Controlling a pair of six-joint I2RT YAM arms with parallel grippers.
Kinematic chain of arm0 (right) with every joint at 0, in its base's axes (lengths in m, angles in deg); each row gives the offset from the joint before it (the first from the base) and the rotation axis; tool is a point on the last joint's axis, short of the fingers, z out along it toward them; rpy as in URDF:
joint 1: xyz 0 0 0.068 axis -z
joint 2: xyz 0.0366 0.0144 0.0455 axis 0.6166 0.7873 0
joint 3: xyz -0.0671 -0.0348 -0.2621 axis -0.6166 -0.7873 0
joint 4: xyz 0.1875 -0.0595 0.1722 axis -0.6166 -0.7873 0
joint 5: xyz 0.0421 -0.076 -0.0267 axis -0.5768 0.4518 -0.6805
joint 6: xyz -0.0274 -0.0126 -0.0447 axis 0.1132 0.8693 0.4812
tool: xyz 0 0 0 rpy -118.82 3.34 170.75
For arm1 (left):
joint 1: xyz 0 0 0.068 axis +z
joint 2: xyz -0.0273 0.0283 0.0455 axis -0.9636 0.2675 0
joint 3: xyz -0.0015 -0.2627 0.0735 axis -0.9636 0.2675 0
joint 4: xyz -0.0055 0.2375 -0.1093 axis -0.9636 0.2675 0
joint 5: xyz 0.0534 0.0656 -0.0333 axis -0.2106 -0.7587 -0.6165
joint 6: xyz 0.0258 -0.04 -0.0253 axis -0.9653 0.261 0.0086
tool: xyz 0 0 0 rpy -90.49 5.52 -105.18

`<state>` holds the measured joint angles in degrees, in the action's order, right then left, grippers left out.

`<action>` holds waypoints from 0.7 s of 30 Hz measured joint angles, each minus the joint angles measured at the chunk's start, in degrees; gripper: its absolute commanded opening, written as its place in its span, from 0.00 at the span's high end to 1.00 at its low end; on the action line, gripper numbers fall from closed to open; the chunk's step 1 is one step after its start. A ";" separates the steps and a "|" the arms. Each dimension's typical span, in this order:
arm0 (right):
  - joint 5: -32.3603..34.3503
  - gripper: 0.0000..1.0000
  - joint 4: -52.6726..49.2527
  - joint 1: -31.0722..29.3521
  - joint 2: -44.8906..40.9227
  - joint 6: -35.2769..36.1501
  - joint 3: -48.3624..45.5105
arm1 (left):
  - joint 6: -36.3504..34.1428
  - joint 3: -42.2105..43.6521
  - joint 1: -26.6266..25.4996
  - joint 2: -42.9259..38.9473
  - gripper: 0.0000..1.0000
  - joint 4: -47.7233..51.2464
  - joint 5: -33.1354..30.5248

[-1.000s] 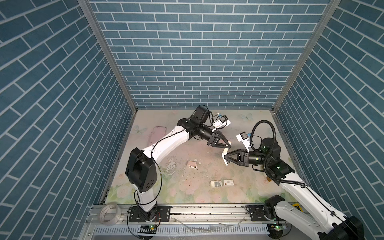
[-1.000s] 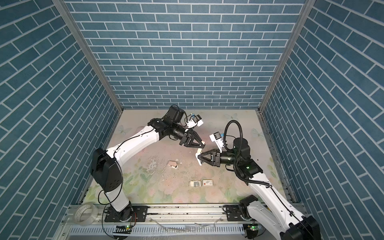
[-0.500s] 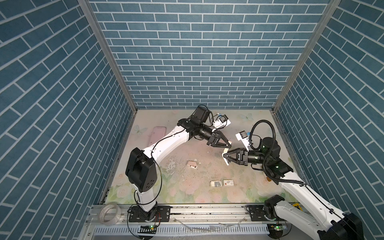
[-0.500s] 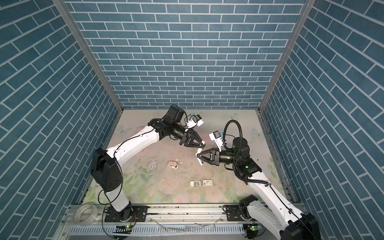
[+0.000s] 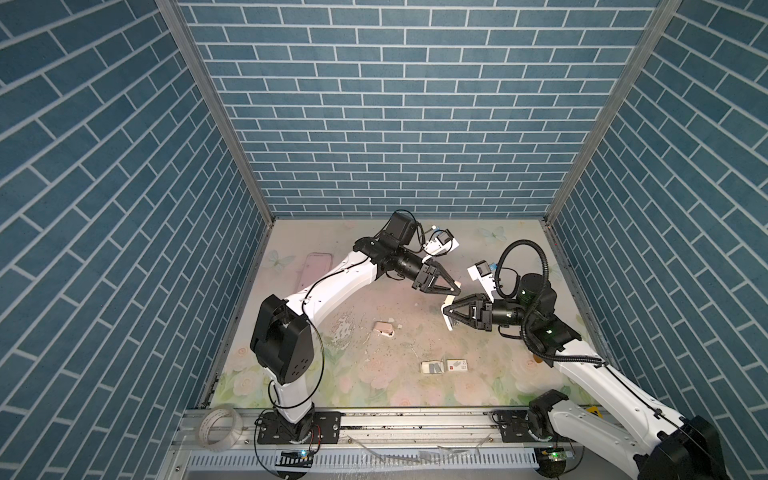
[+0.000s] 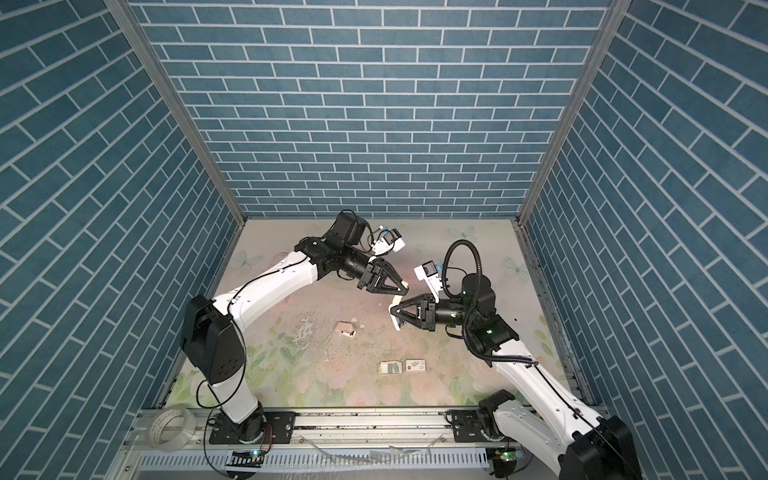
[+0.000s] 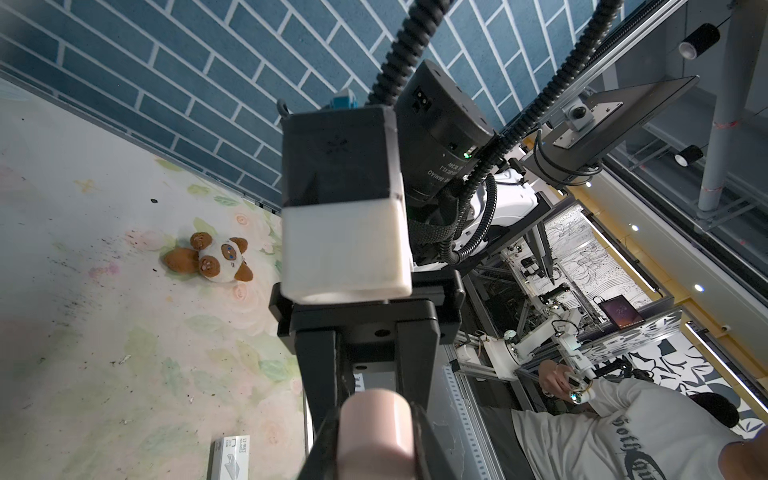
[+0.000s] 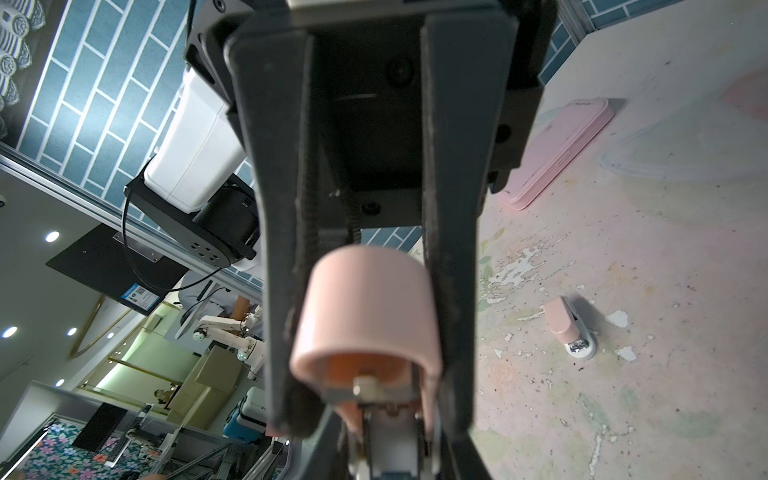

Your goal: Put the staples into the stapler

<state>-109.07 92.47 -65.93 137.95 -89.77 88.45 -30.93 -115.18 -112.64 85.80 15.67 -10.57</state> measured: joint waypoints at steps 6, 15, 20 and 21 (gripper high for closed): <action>0.07 0.97 0.09 -0.02 0.57 0.26 0.00 | -0.83 0.04 0.17 0.00 0.66 0.79 -0.66; 3.63 0.99 -10.64 -0.04 1.07 1.05 2.64 | -11.87 -0.85 1.84 -1.33 0.28 8.22 -5.90; 6.93 0.98 -20.68 -0.04 2.95 6.54 7.30 | -20.17 -4.61 5.66 -1.97 0.29 17.03 -11.78; 8.15 0.98 -23.10 -0.04 3.72 8.11 8.41 | -21.99 -5.14 6.58 -2.38 0.29 18.60 -13.62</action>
<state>-100.91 69.37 -65.97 141.66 -81.66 96.86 -52.92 -120.32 -106.06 83.42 34.27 -24.19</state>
